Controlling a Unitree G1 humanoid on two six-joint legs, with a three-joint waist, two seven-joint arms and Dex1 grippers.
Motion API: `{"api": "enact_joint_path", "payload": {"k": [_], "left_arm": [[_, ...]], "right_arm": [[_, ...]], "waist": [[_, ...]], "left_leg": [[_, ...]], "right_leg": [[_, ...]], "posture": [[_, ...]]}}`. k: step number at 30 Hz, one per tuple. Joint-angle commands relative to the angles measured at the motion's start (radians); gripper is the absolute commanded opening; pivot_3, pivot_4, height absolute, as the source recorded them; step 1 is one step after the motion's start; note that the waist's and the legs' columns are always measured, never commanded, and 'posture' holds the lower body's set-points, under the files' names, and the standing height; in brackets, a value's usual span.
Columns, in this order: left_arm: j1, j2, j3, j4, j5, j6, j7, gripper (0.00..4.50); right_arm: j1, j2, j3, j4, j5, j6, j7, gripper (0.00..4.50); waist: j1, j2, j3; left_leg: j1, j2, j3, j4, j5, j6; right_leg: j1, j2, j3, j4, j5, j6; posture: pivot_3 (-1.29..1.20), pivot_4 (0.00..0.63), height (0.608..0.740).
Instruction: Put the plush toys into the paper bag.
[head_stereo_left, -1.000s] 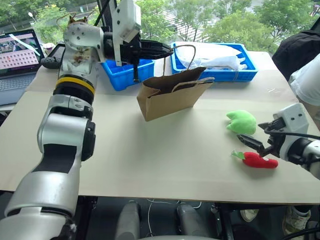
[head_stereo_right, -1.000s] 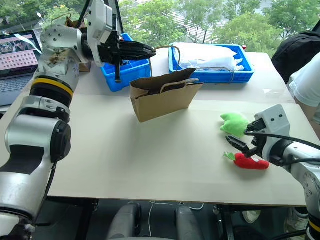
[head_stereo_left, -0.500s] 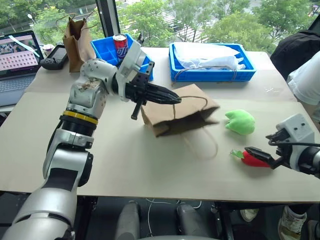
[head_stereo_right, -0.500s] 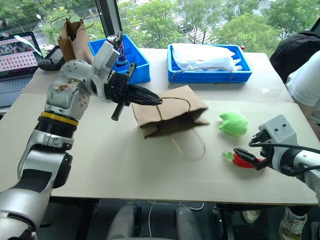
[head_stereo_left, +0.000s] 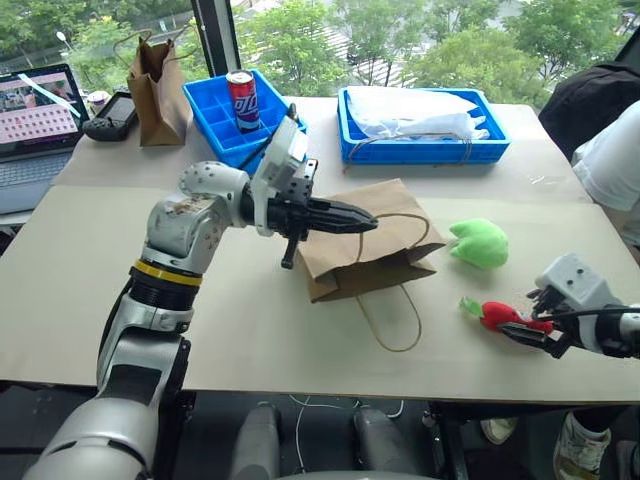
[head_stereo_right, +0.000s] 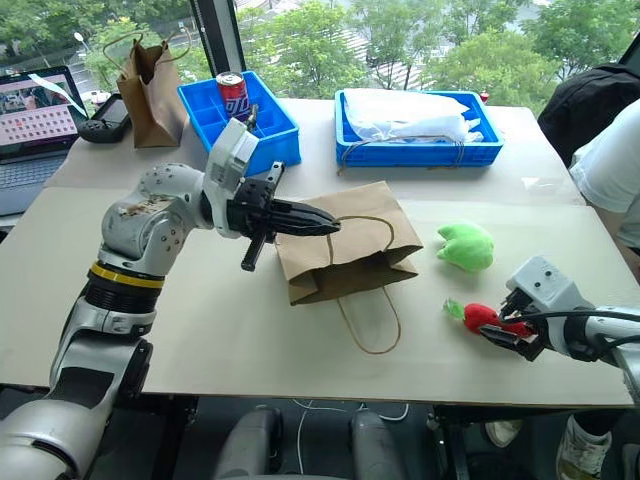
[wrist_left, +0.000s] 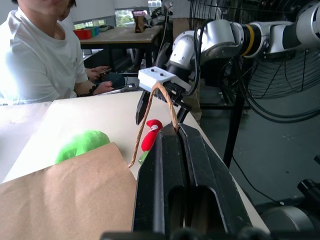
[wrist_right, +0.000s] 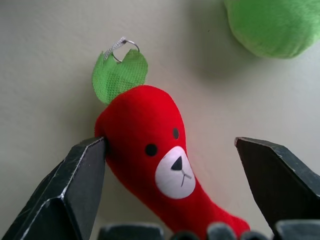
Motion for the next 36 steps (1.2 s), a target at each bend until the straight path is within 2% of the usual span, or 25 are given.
{"api": "enact_joint_path", "payload": {"k": [1, 4, 6, 7, 10, 14, 22, 36], "left_arm": [[0.007, 0.014, 0.035, -0.067, -0.061, 0.128, 0.060, 0.00], [0.004, 0.032, 0.042, -0.058, -0.071, 0.186, 0.078, 0.00], [-0.014, 0.029, 0.067, -0.033, -0.096, 0.236, 0.100, 0.00], [-0.021, 0.027, 0.075, -0.025, -0.106, 0.255, 0.108, 0.00], [-0.032, 0.013, 0.089, -0.018, -0.140, 0.328, 0.139, 0.00], [-0.039, -0.005, 0.088, -0.021, -0.165, 0.393, 0.167, 0.00], [-0.065, -0.042, 0.112, -0.008, -0.209, 0.499, 0.233, 0.00], [-0.061, -0.129, 0.232, -0.099, -0.373, 0.694, 0.475, 0.00]], "right_arm": [[-0.032, 0.009, 0.025, 0.052, -0.031, -0.047, 0.014, 3.12], [-0.035, -0.002, 0.000, 0.032, -0.006, -0.035, 0.046, 2.00], [-0.047, -0.020, -0.050, -0.004, 0.045, 0.005, 0.086, 1.50], [-0.056, -0.024, -0.065, -0.018, 0.065, 0.022, 0.100, 1.05], [-0.097, -0.065, -0.116, -0.117, 0.156, 0.083, 0.168, 0.09], [-0.165, -0.080, -0.123, -0.243, 0.269, 0.188, 0.184, 0.04], [-0.373, -0.006, 0.008, -0.387, 0.376, 0.341, 0.059, 0.04], [-0.531, 0.244, 0.219, -0.280, 0.305, 0.437, -0.200, 0.04]], "waist": [[0.000, 0.000, 0.000], [0.000, 0.000, 0.000], [0.000, 0.000, 0.000], [0.000, 0.000, 0.000], [-0.003, 0.001, 0.000], [-0.003, 0.001, 0.000], [0.003, 0.001, 0.000], [0.002, 0.001, 0.000]], "left_leg": [[0.000, 0.000, 0.000, 0.000, 0.000, 0.000], [0.001, 0.000, -0.001, 0.001, 0.000, 0.000], [0.002, 0.000, -0.001, 0.001, 0.000, 0.000], [0.002, 0.000, -0.001, 0.001, 0.000, 0.000], [0.002, 0.000, -0.001, 0.001, 0.000, 0.000], [0.003, 0.000, -0.002, 0.001, 0.000, 0.000], [0.003, -0.001, -0.003, 0.001, 0.000, 0.000], [0.004, -0.001, -0.004, 0.000, 0.000, 0.000]], "right_leg": [[0.000, 0.000, 0.000, 0.000, 0.000, 0.000], [0.002, 0.000, 0.000, 0.001, 0.000, 0.000], [0.002, 0.000, 0.000, 0.001, 0.000, 0.001], [0.002, 0.000, 0.000, 0.001, 0.000, 0.001], [0.002, 0.000, 0.000, 0.001, -0.001, 0.001], [0.003, 0.001, -0.001, 0.001, -0.001, 0.001], [0.005, 0.000, -0.001, 0.001, 0.000, 0.001], [0.005, 0.000, -0.001, 0.001, 0.001, -0.002]], "posture": [[0.00, 0.150, 0.676], [0.00, 0.150, 0.676], [0.00, 0.150, 0.676], [0.00, 0.150, 0.676], [0.00, 0.150, 0.676], [0.00, 0.150, 0.676], [0.00, 0.150, 0.676], [0.00, 0.150, 0.676]]}}
